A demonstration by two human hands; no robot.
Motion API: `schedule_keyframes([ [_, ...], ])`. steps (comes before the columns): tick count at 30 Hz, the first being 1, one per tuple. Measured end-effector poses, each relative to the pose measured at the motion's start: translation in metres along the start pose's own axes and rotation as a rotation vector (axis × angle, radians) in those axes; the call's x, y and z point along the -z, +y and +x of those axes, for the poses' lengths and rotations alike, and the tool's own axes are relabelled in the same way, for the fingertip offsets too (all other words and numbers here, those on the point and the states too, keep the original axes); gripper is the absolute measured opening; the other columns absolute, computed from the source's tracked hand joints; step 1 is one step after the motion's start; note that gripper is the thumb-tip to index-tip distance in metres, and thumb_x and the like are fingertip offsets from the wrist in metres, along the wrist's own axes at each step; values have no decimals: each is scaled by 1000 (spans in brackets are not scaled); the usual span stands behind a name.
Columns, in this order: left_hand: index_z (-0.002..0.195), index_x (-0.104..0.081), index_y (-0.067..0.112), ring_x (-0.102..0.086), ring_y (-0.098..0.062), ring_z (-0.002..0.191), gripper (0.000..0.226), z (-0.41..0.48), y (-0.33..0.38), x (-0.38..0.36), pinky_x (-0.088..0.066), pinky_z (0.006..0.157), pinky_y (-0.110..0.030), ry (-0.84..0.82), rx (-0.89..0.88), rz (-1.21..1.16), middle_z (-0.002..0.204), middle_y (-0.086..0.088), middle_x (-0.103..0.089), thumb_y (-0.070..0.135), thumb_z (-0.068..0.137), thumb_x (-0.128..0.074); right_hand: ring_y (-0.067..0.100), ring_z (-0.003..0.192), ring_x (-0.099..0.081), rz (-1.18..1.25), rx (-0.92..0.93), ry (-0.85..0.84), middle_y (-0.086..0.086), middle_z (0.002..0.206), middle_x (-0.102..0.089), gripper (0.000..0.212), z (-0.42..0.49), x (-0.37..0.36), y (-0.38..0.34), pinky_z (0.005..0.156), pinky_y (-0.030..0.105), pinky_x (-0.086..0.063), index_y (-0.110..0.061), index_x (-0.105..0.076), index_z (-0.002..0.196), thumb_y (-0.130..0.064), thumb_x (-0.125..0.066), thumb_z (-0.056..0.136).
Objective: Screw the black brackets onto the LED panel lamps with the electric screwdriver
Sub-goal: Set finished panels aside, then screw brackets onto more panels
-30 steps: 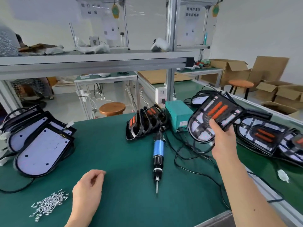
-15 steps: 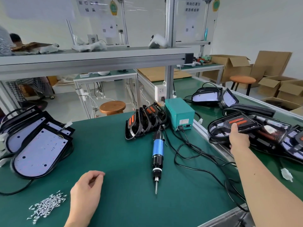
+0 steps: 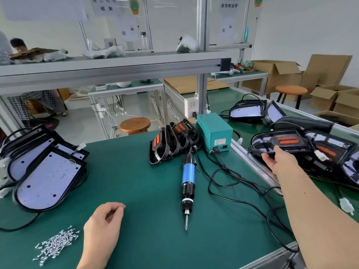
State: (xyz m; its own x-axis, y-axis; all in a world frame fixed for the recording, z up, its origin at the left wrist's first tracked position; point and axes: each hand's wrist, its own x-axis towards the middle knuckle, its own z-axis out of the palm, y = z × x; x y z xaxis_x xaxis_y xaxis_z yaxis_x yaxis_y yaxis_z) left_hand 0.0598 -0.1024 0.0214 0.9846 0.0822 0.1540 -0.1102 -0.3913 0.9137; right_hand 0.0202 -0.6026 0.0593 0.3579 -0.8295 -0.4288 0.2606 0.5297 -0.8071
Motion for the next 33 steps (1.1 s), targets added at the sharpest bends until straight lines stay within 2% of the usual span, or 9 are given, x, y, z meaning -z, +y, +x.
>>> schedule_keyframes([
  [4, 76, -75, 28, -61, 13, 79, 25, 0, 1, 0, -37, 64, 6, -2, 5, -13, 90, 12, -73, 7, 89, -69, 47, 127, -52, -103, 61, -49, 27, 126, -54, 40, 4, 2, -4, 111, 43, -43, 17, -49, 130, -17, -43, 109],
  [6, 76, -74, 28, -61, 13, 79, 25, 0, 1, 0, -37, 63, 6, -2, 4, -14, 89, 12, -73, 7, 89, -69, 39, 124, -57, -337, 173, 88, 23, 125, -63, 49, -1, 5, -4, 107, 39, -43, 11, -60, 121, -31, -38, 110],
  [12, 76, -73, 24, -60, 13, 82, 23, -4, 5, -2, -38, 66, 4, -15, -41, 14, 89, 7, -72, 7, 89, -67, 44, 119, -59, -316, 244, 149, 32, 128, -61, 38, -28, -1, 0, 102, 46, -44, 13, -60, 124, -16, -57, 101],
  [15, 76, -73, 23, -60, 13, 83, 22, -6, 7, -1, -38, 68, 3, -14, -49, 29, 90, 5, -72, 7, 90, -67, 43, 94, -65, -342, 243, 104, 32, 97, -68, 29, -65, -5, 14, 89, 44, -49, 14, -64, 95, -13, -54, 101],
  [18, 75, -72, 24, -60, 10, 82, 22, -6, 7, 0, -40, 70, 0, -9, -50, 37, 87, 8, -71, 8, 90, -66, 40, 70, -54, -482, 349, 44, 24, 72, -57, 43, -110, -16, 32, 68, 35, -37, -8, -44, 58, -7, -52, 100],
  [21, 74, -72, 25, -61, 8, 82, 23, -6, 7, 0, -43, 69, -8, -5, -42, 33, 86, 9, -71, 9, 90, -67, 35, 72, -52, -559, 461, -95, 13, 75, -58, 32, -161, -33, 53, 65, 30, -33, -7, -54, 68, 0, -52, 99],
  [25, 75, -71, 25, -61, 10, 82, 23, -6, 7, 1, -43, 72, -12, -10, -32, 30, 88, 8, -71, 10, 91, -66, -13, 71, -56, -290, 325, -404, 6, 90, -52, 19, -226, -58, 95, 67, -1, -37, 14, -61, 113, 7, -48, 100],
  [29, 75, -71, 25, -62, 8, 82, 23, -5, 8, 1, -43, 68, -7, -14, -26, 26, 87, 8, -71, 9, 91, -66, 9, 94, -61, -150, 136, -444, 1, 112, -61, 24, -269, -84, 146, 78, 16, -47, -10, -56, 119, 1, -57, 98],
  [33, 74, -71, 24, -63, 6, 81, 25, -5, 9, 2, -43, 68, -4, -17, -18, 20, 84, 12, -71, 7, 90, -65, 3, 93, -61, -232, 135, -497, -6, 111, -62, 24, -285, -98, 187, 73, 15, -47, -24, -57, 108, -3, -57, 97],
])
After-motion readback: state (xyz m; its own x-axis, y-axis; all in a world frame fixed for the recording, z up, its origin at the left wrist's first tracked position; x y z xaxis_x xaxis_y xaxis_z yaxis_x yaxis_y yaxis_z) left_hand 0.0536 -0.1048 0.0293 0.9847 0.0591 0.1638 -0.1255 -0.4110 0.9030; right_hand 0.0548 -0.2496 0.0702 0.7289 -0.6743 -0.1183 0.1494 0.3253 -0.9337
